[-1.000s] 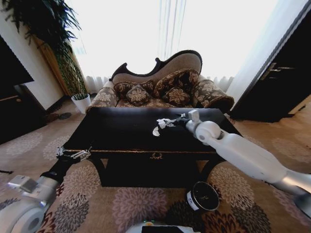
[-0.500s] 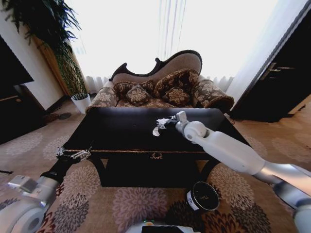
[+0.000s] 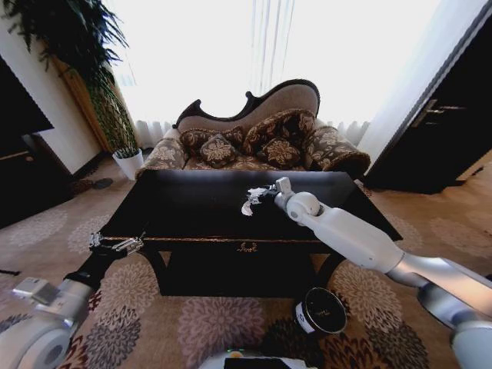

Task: Move to the front of the table and place the trash on the table into the trash bin.

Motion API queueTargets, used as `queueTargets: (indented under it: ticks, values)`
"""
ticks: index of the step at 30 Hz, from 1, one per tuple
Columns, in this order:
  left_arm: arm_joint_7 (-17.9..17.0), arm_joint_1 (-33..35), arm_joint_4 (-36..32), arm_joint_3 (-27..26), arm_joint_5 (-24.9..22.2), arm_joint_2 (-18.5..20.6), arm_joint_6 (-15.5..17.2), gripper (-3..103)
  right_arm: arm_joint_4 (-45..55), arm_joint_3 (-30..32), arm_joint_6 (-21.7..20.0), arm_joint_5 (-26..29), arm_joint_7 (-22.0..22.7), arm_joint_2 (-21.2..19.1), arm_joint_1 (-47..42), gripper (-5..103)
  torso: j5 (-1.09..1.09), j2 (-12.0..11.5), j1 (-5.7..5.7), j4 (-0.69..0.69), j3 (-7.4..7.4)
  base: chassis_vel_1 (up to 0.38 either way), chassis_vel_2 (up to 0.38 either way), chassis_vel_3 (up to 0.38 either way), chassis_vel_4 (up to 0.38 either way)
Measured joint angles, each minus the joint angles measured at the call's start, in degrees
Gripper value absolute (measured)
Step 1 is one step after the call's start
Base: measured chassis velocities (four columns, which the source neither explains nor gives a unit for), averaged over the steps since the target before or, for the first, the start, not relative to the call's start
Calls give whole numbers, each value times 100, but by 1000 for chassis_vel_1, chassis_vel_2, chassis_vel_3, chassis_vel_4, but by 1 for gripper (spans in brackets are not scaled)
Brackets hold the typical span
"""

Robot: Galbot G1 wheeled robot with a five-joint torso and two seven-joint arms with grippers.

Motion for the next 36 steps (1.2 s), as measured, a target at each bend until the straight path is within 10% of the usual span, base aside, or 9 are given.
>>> queueTargets:
  ticks: [9, 36]
  values:
    - [0, 0, 0, 0, 0, 0, 0, 100, -79, 19, 72, -126, -91, 48, -86, 96, 0, 0, 0, 0, 0, 0, 0, 0, 0]
    - [0, 0, 0, 0, 0, 0, 0, 100, 73, 55, 142, -170, -78, -2, -112, 2, 0, 0, 0, 1, 0, 0, 0, 0, 0]
